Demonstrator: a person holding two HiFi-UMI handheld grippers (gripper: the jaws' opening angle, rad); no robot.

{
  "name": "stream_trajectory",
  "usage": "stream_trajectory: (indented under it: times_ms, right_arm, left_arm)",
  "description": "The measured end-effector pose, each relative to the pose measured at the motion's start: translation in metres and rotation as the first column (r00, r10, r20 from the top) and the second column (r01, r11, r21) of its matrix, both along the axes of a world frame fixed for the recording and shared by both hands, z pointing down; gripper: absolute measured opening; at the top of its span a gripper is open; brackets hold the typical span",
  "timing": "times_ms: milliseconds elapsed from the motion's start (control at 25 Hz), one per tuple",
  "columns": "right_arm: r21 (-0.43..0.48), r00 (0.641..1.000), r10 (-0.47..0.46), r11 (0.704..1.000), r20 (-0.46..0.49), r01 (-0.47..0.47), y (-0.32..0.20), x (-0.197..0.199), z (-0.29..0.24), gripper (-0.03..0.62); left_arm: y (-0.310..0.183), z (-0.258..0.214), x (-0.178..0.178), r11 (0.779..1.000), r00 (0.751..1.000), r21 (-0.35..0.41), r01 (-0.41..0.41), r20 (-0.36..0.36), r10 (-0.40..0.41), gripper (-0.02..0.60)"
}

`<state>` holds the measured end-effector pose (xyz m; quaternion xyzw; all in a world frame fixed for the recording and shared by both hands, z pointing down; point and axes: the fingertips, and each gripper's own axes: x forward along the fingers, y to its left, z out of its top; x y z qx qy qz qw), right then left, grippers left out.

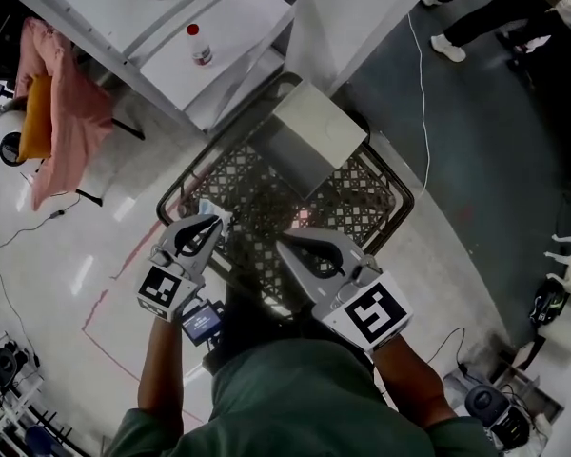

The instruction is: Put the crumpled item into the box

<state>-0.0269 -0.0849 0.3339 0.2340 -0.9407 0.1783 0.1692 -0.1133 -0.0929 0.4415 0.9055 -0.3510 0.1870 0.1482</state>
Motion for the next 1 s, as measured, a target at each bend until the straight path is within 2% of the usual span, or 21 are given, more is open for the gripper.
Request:
stream_trajectory:
  times_ms: [520, 1000]
  right_arm:
    - [-0.085, 0.999, -0.016, 0.996, -0.044, 0.013, 0.025, -0.024, 0.039, 0.008]
    - [-0.155, 0.998, -0.043, 0.987, -0.051, 0.035, 0.039, -0.048, 0.059, 0.008]
  left_arm:
    - [0.017, 0.063, -0.02, 0.995, 1.0, -0.1, 0.001, 0.012, 0.0, 0.048]
    - [0.021, 0.088, -0.034, 0.99, 1.0, -0.143, 0.002, 0.01, 0.0, 0.049]
